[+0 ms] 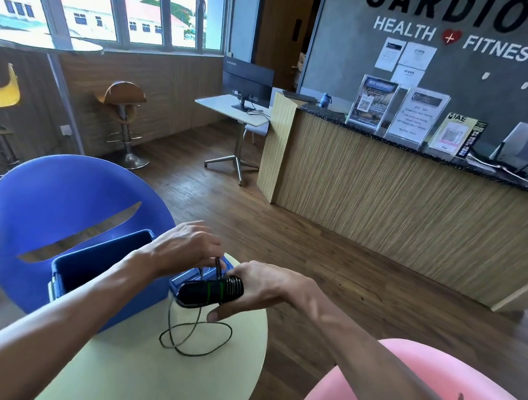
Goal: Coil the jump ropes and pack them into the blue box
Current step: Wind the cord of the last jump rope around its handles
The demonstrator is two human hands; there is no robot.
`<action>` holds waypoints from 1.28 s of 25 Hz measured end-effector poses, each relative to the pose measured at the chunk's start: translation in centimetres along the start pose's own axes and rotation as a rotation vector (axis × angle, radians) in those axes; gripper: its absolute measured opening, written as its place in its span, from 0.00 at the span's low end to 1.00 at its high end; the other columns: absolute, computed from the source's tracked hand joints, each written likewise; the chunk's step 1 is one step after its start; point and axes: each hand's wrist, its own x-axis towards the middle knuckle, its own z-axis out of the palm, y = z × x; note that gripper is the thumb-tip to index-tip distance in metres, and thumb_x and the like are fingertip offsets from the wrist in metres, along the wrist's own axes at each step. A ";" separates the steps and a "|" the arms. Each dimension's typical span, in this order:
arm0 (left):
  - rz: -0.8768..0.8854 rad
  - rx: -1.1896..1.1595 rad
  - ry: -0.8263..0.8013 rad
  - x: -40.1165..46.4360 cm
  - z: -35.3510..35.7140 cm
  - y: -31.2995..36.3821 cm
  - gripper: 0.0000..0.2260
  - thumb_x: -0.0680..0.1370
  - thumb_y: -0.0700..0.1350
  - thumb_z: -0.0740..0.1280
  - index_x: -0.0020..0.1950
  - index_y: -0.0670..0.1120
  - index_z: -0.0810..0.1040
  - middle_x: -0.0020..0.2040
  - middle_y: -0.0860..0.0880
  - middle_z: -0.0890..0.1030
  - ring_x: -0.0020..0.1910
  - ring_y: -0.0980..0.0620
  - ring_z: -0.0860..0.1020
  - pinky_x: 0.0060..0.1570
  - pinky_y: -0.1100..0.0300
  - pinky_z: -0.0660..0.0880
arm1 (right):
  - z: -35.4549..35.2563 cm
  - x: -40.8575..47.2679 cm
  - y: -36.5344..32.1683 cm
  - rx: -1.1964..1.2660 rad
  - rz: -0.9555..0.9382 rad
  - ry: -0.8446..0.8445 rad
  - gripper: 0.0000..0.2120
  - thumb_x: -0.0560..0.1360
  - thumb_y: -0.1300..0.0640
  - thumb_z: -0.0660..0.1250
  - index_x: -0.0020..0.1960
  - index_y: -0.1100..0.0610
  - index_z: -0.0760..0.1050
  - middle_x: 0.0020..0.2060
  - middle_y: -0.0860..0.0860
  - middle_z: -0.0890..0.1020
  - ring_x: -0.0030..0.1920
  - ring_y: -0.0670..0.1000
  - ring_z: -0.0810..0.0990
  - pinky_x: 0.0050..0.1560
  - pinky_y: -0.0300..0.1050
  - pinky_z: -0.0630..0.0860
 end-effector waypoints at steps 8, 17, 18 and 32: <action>-0.145 0.075 0.013 0.6 -4.4 4.1 0.13 0.65 0.43 0.80 0.38 0.48 0.76 0.27 0.54 0.73 0.23 0.52 0.74 0.22 0.65 0.58 | 1.7 0.5 2.9 -0.130 0.133 0.363 0.31 0.67 0.31 0.71 0.67 0.38 0.70 0.53 0.51 0.85 0.55 0.58 0.82 0.51 0.48 0.75; -0.715 -0.870 -0.253 0.0 -0.9 7.5 0.16 0.78 0.61 0.63 0.43 0.50 0.79 0.30 0.58 0.79 0.29 0.58 0.75 0.34 0.64 0.72 | -0.6 0.9 4.1 -0.256 0.134 0.843 0.30 0.71 0.31 0.58 0.69 0.43 0.70 0.43 0.53 0.81 0.44 0.59 0.83 0.39 0.50 0.75; -0.738 -1.004 -0.239 0.5 -1.0 7.4 0.19 0.78 0.62 0.62 0.41 0.49 0.82 0.32 0.58 0.80 0.32 0.57 0.77 0.37 0.63 0.73 | -1.0 0.8 3.6 -0.257 0.109 0.876 0.33 0.70 0.30 0.53 0.70 0.44 0.69 0.42 0.53 0.80 0.43 0.60 0.82 0.38 0.49 0.74; -1.045 -1.958 0.069 3.5 1.6 9.3 0.20 0.81 0.60 0.55 0.37 0.48 0.68 0.27 0.51 0.55 0.23 0.56 0.53 0.21 0.65 0.50 | -0.5 1.3 5.1 -0.232 0.263 0.847 0.28 0.71 0.34 0.67 0.65 0.47 0.70 0.47 0.55 0.83 0.47 0.60 0.84 0.42 0.51 0.78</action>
